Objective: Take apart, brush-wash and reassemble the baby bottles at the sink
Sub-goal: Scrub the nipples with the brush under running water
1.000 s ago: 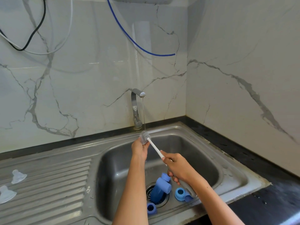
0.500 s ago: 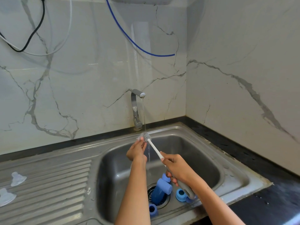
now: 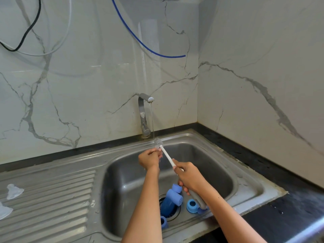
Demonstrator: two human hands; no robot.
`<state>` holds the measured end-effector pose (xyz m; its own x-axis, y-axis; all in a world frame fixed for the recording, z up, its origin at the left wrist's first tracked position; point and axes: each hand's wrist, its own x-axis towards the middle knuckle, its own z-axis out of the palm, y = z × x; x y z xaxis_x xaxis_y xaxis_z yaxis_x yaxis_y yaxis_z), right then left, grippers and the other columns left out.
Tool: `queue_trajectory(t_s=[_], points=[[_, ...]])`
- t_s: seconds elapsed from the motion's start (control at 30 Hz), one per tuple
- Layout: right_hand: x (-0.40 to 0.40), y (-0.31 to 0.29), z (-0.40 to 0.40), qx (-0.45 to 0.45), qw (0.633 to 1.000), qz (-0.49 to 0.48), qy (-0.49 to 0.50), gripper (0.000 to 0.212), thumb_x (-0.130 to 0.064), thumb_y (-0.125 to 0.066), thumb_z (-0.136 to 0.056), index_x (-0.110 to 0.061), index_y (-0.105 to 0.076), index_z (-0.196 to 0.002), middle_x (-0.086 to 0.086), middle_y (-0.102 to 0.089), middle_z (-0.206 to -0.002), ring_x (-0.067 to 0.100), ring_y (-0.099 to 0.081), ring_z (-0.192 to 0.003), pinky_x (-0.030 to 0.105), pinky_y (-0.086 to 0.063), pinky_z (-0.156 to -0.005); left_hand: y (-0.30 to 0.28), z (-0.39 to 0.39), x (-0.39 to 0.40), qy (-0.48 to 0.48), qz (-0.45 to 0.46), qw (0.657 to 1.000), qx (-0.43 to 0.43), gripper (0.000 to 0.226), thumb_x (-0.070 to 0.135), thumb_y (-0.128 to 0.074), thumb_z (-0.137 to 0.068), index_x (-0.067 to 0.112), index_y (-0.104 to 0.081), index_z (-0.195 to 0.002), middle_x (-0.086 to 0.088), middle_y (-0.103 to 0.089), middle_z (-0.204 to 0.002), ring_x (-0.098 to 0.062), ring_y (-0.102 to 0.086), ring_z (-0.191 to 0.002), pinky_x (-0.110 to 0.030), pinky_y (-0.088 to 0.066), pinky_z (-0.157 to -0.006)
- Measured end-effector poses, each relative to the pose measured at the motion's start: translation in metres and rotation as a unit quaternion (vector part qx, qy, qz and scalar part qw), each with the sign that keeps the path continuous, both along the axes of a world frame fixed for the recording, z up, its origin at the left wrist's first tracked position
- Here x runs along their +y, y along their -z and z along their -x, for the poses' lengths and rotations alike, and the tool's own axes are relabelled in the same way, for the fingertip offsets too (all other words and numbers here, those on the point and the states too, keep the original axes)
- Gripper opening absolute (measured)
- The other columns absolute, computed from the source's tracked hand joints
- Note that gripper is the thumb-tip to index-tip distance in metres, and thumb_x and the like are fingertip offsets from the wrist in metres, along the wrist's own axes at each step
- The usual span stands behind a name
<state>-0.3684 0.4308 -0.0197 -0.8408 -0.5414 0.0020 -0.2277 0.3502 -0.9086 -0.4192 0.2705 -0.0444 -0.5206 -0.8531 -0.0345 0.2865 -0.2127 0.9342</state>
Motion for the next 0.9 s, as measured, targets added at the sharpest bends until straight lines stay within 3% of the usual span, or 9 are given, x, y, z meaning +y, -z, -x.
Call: queue_trajectory(t_s=[0.13, 0.3, 0.5, 0.77, 0.9], points=[[0.005, -0.003, 0.006, -0.011, 1.0, -0.013, 0.013, 0.042, -0.021, -0.039, -0.103, -0.026, -0.041, -0.145, 0.003, -0.046, -0.058, 0.006, -0.038, -0.035, 0.02, -0.039, -0.036, -0.001, 0.001, 0.008, 0.019, 0.054, 0.998, -0.02, 0.01, -0.01, -0.071, -0.076, -0.002, -0.071, -0.082, -0.017, -0.07, -0.077, -0.024, -0.069, -0.067, -0.028, -0.058, -0.063], [0.014, 0.004, -0.004, -0.037, 0.999, -0.017, -0.022, 0.041, -0.025, -0.039, -0.102, -0.032, -0.044, -0.143, 0.0, -0.044, -0.052, 0.006, -0.037, -0.031, 0.022, -0.036, -0.035, 0.003, -0.003, -0.014, -0.093, -0.026, 0.995, -0.031, 0.018, -0.01, -0.073, -0.073, -0.006, -0.072, -0.091, -0.02, -0.07, -0.079, -0.023, -0.064, -0.062, -0.029, -0.056, -0.062], [0.004, -0.002, 0.004, -0.014, 1.0, -0.007, 0.006, 0.043, -0.023, -0.039, -0.102, -0.029, -0.04, -0.145, 0.003, -0.045, -0.057, 0.006, -0.037, -0.034, 0.022, -0.039, -0.036, -0.002, -0.001, 0.0, 0.011, -0.006, 1.0, -0.003, 0.019, -0.016, -0.068, -0.076, -0.01, -0.068, -0.093, -0.022, -0.068, -0.084, -0.022, -0.066, -0.064, -0.023, -0.059, -0.058], [0.01, -0.003, 0.001, -0.013, 1.0, 0.026, -0.001, 0.039, -0.026, -0.041, -0.102, -0.034, -0.046, -0.141, 0.0, -0.045, -0.053, 0.007, -0.036, -0.033, 0.022, -0.038, -0.035, 0.004, -0.008, -0.012, -0.03, -0.14, 0.988, 0.052, 0.026, -0.016, -0.069, -0.075, -0.011, -0.066, -0.1, -0.021, -0.067, -0.083, -0.022, -0.065, -0.067, -0.021, -0.058, -0.057], [0.007, 0.001, -0.002, -0.015, 1.0, -0.013, -0.012, 0.042, -0.026, -0.04, -0.102, -0.033, -0.044, -0.142, 0.002, -0.045, -0.055, 0.007, -0.035, -0.032, 0.022, -0.038, -0.035, 0.006, -0.003, -0.014, -0.019, -0.067, 0.997, 0.023, 0.022, -0.02, -0.062, -0.077, -0.011, -0.068, -0.097, -0.023, -0.067, -0.083, -0.023, -0.065, -0.064, -0.021, -0.058, -0.056]])
